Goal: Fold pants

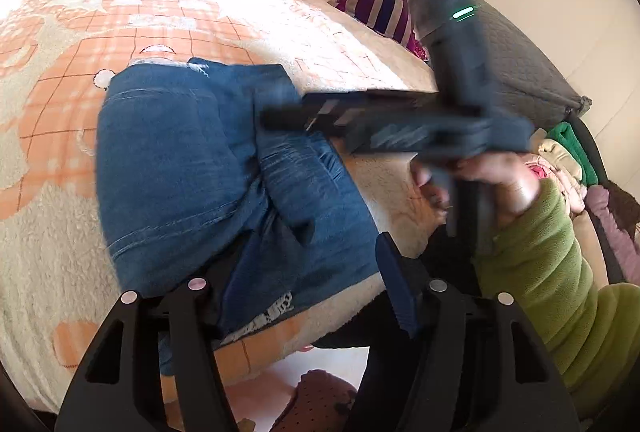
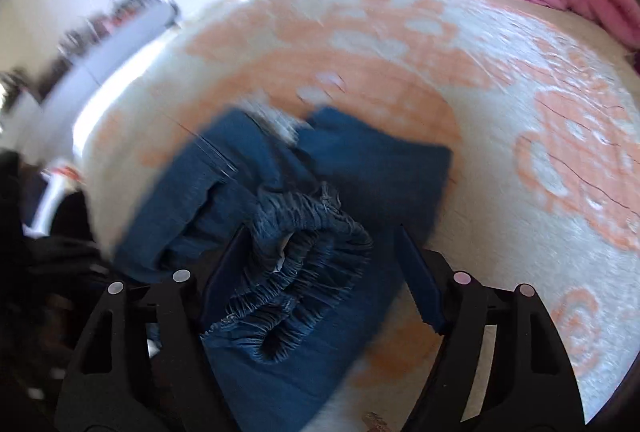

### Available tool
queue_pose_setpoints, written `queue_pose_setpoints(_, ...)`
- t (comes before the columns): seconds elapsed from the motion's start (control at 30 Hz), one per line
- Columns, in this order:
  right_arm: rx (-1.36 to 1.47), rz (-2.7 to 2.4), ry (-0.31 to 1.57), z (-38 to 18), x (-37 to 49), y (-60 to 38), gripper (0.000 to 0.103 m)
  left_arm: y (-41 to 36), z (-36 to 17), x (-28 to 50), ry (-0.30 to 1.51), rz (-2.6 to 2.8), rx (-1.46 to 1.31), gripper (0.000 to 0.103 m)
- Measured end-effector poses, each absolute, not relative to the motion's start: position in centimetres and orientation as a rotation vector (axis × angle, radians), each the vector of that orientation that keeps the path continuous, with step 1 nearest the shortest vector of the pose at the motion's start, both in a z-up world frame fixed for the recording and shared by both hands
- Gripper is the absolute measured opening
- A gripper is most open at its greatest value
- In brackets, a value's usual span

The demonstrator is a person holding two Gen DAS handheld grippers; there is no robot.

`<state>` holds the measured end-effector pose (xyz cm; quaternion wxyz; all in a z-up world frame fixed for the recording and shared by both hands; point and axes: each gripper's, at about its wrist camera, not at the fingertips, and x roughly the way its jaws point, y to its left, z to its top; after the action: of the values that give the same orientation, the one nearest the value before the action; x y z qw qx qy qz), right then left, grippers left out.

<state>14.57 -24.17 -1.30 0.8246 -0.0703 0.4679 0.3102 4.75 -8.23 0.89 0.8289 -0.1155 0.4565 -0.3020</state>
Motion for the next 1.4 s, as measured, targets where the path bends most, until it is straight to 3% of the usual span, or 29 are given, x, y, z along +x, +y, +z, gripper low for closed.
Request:
queue_pose_setpoints(0.13,-0.107,0.663,0.950,-0.5,13.9,-25.0,0.067,-7.9,2.7,4.5,0.942,-0.622,-0.240,0.063)
queue_pose_setpoints(0.2,-0.069,0.677,0.914,0.2,13.2,-26.0,0.068,-7.6,2.1,2.8,0.928,-0.606,-0.226,0.074)
queue_pose_setpoints(0.5,0.045,0.716,0.720,4.4,7.6,-29.3,0.087,-5.4,3.6,3.1,0.873,-0.532,-0.184,0.088)
queue_pose_setpoints(0.83,-0.078,0.802,0.676,4.4,1.4,-27.9,0.090,-3.8,2.6,5.7,0.881,-0.446,-0.156,0.088)
queue_pose_setpoints(0.97,-0.191,0.886,0.705,3.1,-0.1,-24.3,0.070,-3.0,1.7,7.9,0.902,-0.435,-0.180,0.087)
queue_pose_setpoints(1.03,-0.276,0.904,0.710,2.6,-0.5,-22.2,0.059,-2.8,1.1,9.0,0.926,-0.443,-0.198,0.078)
queue_pose_setpoints(1.07,-0.327,0.913,0.703,2.4,-0.7,-21.2,0.052,-2.7,0.8,9.5,0.936,-0.447,-0.203,0.065)
queue_pose_setpoints(1.1,-0.367,0.921,0.693,2.3,-0.8,-20.4,0.050,-2.8,0.4,10.0,0.952,-0.444,-0.200,0.062)
queue_pose_setpoints(1.2,-0.466,0.940,0.679,1.8,-0.6,-18.0,0.042,-3.0,0.0,10.6,0.965,-0.442,-0.189,0.062)
queue_pose_setpoints(1.33,-0.639,0.917,0.642,0.6,-0.1,-15.5,0.039,-3.1,-0.5,11.1,0.974,-0.442,-0.190,0.062)
queue_pose_setpoints(1.37,-0.654,0.938,0.664,-0.1,0.1,-15.1,0.024,-3.2,-0.6,11.2,0.975,-0.439,-0.190,0.062)
queue_pose_setpoints(1.4,-0.651,0.985,0.699,-0.7,0.3,-15.0,0.017,-3.2,-0.8,11.3,0.979,-0.435,-0.192,0.062)
